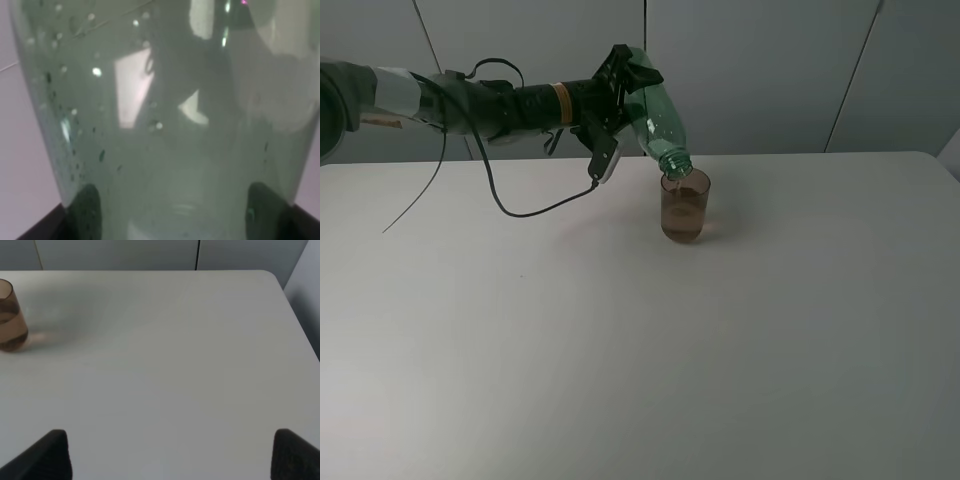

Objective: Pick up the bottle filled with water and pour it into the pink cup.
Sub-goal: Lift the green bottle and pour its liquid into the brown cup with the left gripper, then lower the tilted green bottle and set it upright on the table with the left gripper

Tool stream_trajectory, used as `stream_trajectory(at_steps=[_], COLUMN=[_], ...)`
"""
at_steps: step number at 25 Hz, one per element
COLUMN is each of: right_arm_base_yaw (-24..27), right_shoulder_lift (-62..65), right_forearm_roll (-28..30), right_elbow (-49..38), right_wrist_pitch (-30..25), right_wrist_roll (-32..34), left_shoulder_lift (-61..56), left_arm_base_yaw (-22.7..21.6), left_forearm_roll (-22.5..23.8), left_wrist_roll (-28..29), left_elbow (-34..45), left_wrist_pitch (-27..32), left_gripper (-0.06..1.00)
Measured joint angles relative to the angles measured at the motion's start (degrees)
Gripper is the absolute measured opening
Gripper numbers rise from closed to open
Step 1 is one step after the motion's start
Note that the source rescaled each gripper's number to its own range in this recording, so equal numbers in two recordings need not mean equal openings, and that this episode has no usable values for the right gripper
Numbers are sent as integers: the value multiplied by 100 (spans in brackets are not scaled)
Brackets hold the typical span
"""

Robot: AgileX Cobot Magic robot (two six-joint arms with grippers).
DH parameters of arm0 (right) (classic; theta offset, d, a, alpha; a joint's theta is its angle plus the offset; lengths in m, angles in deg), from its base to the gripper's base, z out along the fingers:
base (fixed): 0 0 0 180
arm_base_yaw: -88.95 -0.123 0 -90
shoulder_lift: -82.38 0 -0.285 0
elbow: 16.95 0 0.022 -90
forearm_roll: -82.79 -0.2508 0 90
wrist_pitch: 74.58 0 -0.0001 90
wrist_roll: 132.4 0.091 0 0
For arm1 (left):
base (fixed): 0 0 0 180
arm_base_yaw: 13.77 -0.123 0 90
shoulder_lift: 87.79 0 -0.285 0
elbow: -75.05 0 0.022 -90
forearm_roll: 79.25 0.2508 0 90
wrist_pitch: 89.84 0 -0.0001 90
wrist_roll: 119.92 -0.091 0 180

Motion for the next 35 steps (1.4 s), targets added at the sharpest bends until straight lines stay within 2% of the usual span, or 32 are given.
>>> stream_trajectory(at_steps=[16, 25, 35], right_arm_base_yaw=[0, 0, 0], right_shoulder_lift=[0, 0, 0], right_forearm_roll=[0, 0, 0], right_elbow=[0, 0, 0], right_wrist_pitch=[0, 0, 0], right_wrist_roll=[0, 0, 0], left_shoulder_lift=[0, 0, -213], left_arm_base_yaw=[12, 57, 168], left_forearm_roll=[-87, -87, -116], left_wrist_roll=[-198, -641, -533], left_elbow=[-295, -295, -295], left_wrist_pitch=[14, 152, 282], left_gripper=[0, 0, 0])
